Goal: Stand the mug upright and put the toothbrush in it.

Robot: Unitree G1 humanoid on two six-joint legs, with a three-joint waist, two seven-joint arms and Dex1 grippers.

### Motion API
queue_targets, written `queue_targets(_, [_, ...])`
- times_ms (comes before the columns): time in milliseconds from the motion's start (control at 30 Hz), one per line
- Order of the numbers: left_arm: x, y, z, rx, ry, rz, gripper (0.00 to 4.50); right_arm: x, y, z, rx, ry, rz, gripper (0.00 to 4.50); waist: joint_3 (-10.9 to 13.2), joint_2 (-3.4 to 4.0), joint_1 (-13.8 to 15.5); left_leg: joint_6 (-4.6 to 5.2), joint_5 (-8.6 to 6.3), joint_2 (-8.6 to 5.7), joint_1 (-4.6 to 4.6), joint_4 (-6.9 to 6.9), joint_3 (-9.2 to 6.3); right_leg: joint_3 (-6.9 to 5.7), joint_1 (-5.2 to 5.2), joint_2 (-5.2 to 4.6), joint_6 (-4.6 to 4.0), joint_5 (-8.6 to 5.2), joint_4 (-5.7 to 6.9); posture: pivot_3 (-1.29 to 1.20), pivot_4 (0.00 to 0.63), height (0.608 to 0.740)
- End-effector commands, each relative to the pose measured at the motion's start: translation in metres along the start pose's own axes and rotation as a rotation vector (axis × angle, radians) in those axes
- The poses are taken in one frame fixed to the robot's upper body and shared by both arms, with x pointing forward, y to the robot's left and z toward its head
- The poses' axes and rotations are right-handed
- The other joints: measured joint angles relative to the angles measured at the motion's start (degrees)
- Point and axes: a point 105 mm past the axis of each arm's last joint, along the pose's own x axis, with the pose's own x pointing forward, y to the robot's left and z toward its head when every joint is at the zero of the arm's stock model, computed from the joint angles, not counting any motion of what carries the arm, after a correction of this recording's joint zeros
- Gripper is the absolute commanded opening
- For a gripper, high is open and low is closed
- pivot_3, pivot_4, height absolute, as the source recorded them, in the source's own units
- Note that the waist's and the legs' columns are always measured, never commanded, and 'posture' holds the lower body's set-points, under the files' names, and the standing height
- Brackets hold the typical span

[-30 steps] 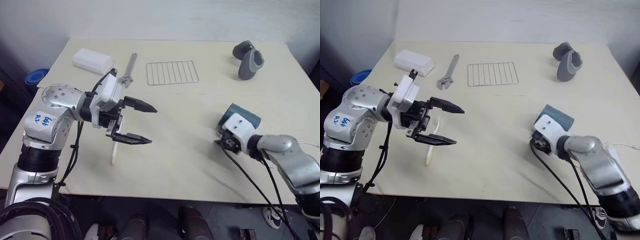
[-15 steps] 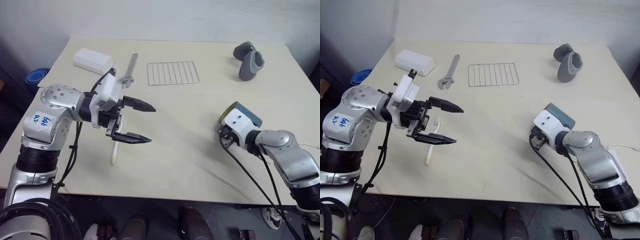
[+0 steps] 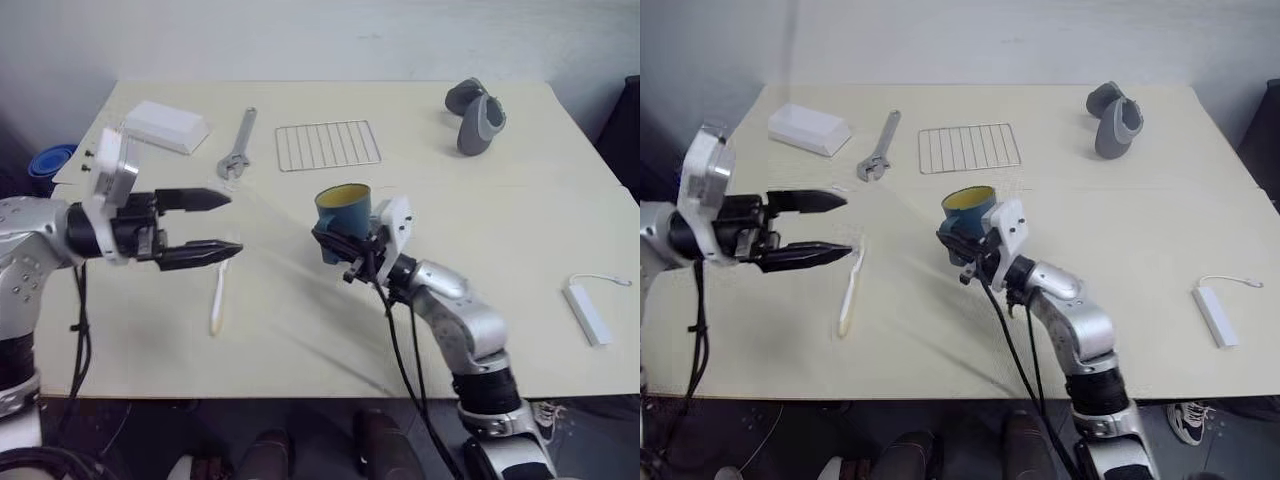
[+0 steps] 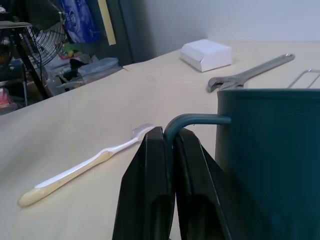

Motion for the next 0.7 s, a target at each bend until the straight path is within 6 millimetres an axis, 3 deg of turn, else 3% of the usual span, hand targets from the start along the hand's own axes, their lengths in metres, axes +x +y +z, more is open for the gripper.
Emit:
queue_targets(33, [-0.009,-0.007,0.011,0.071,0.015,0.03,4.5,0.012,0.003,0.006,-0.039,-0.115,0.025,0.01,0.0,0.0,-0.04,0.0,0.0,0.0,-0.02,0.01,0.01,0.0,-0.03,0.0,0.0,0.0,-0.01,0.0,0.15,0.74])
queue_targets(133, [-0.009,-0.01,0.013,0.076,0.021,0.035,4.5,0.015,-0.001,0.004,-0.046,-0.178,0.031,0.01,0.0,0.0,-0.05,0.0,0.0,-0.01,-0.01,0.01,0.01,0.0,-0.02,-0.01,-0.01,0.0,-0.01,0.0,0.15,0.74])
queue_targets(233, [-0.008,-0.012,0.014,0.085,0.03,0.033,4.5,0.014,-0.01,-0.012,-0.04,-0.145,0.008,0.01,0.0,0.0,-0.24,-0.01,0.0,0.01,0.01,0.01,0.01,-0.01,-0.02,0.0,0.0,0.0,0.01,0.0,0.15,0.74])
queue_targets(433, [-0.005,-0.009,0.014,0.087,0.031,0.033,4.5,-0.008,-0.011,-0.036,-0.051,-0.083,0.029,0.01,0.0,0.0,-0.27,-0.02,0.0,0.04,0.04,0.01,0.01,0.0,-0.02,0.03,-0.01,0.0,0.06,0.0,0.15,0.74])
queue_targets(567, [-0.002,-0.008,0.013,0.087,0.028,0.02,4.5,-0.019,-0.002,-0.052,-0.077,0.01,0.078,1.13,0.0,0.0,-0.02,-0.02,0.0,0.03,0.06,0.01,0.01,0.0,0.03,0.03,-0.01,0.0,0.03,0.0,0.15,0.74])
queue_targets(700, [0.004,-0.004,0.01,0.079,0.021,0.006,4.5,-0.031,0.004,-0.052,-0.139,0.052,0.107,2.34,0.0,0.0,-0.05,-0.01,0.0,0.02,0.05,0.02,0.05,0.02,0.04,0.03,-0.01,0.0,0.0,0.0,0.15,0.74])
